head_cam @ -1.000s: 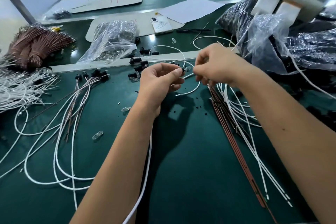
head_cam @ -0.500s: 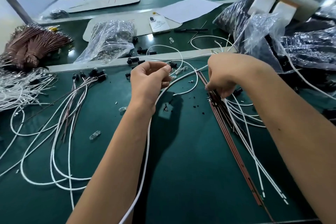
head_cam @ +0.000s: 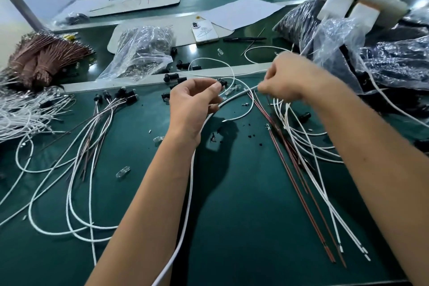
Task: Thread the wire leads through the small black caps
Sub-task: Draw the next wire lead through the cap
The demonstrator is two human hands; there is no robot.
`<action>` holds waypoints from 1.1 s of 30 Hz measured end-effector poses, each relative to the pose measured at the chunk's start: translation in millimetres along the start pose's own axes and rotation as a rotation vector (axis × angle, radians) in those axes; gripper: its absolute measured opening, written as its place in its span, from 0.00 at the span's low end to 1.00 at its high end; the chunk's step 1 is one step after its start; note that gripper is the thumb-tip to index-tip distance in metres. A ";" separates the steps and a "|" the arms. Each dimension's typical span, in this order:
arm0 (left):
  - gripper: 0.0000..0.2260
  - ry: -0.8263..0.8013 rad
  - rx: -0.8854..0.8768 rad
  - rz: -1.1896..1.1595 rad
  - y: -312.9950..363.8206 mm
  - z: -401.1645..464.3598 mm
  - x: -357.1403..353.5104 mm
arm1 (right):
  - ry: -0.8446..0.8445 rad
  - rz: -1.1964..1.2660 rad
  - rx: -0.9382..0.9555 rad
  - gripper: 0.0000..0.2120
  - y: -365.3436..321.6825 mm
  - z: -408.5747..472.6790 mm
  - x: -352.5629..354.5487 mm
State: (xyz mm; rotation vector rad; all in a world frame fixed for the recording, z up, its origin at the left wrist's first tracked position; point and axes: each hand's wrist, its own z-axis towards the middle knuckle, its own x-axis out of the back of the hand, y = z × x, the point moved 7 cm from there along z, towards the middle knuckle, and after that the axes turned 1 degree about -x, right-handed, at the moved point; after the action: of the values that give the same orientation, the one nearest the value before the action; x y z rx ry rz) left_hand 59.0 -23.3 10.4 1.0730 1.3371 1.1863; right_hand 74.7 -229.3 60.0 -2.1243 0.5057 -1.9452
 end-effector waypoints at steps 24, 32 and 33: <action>0.04 -0.130 -0.051 -0.318 0.1 -7.5 -22.9 | -0.403 1.061 0.209 0.12 -27.2 -41.7 -76.3; 0.07 -0.225 -0.123 -0.064 0.5 -10.4 -27.7 | -0.579 1.392 -0.016 0.17 -5.2 -40.8 -76.1; 0.07 -0.247 -0.134 -0.041 0.9 -10.3 -28.2 | -0.623 1.388 -0.025 0.15 -4.8 -42.4 -76.7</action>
State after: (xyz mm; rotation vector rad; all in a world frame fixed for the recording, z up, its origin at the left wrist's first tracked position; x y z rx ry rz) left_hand 51.4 -52.1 14.9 1.0527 1.0695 1.0595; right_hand 28.0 -191.9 -4.1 -1.4361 1.3237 -0.4887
